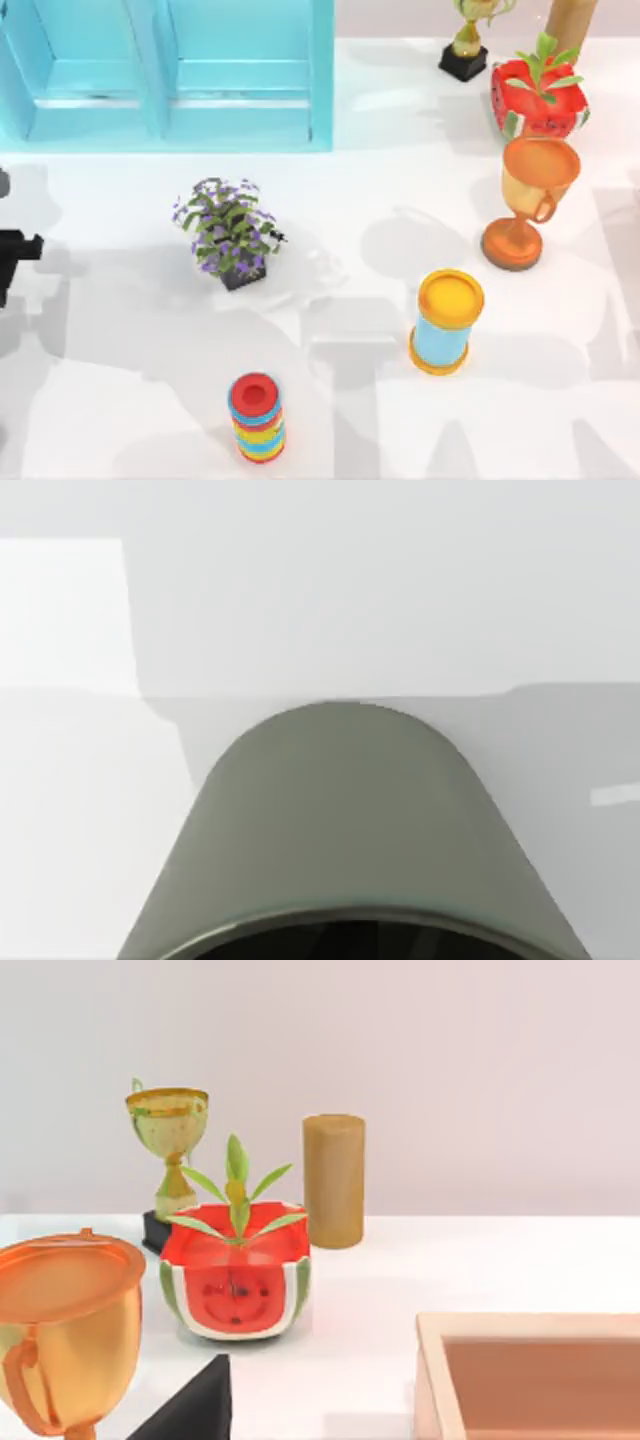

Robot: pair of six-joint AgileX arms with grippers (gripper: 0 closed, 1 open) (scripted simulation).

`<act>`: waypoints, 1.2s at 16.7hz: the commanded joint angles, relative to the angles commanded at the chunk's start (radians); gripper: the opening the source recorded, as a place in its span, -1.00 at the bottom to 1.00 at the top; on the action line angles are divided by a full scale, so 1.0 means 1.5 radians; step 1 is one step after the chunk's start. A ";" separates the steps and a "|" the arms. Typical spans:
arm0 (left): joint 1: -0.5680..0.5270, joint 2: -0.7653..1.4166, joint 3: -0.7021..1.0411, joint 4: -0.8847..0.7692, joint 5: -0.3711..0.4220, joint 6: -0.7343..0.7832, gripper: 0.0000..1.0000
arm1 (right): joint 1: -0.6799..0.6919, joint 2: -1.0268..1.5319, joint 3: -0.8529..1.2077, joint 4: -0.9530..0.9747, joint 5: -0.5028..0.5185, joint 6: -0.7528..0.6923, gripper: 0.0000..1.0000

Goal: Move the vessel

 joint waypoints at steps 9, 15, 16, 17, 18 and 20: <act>0.000 0.000 0.000 0.000 0.000 0.000 -1.00 | 0.000 0.000 0.000 0.000 0.000 0.000 1.00; 0.000 0.000 0.002 -0.002 0.000 0.002 -1.00 | 0.000 0.000 0.000 0.000 0.000 0.000 1.00; 0.008 0.004 0.010 -0.009 0.001 0.010 -1.00 | 0.000 0.000 0.000 0.000 0.000 0.000 1.00; 0.021 0.012 0.026 -0.023 0.002 0.024 -1.00 | 0.000 0.000 0.000 0.000 0.000 0.000 1.00; 0.040 0.022 0.049 -0.042 0.004 0.044 -1.00 | 0.000 0.000 0.000 0.000 0.000 0.000 1.00; 0.091 0.046 0.116 -0.090 0.009 0.095 -1.00 | 0.000 0.000 0.000 0.000 0.000 0.000 1.00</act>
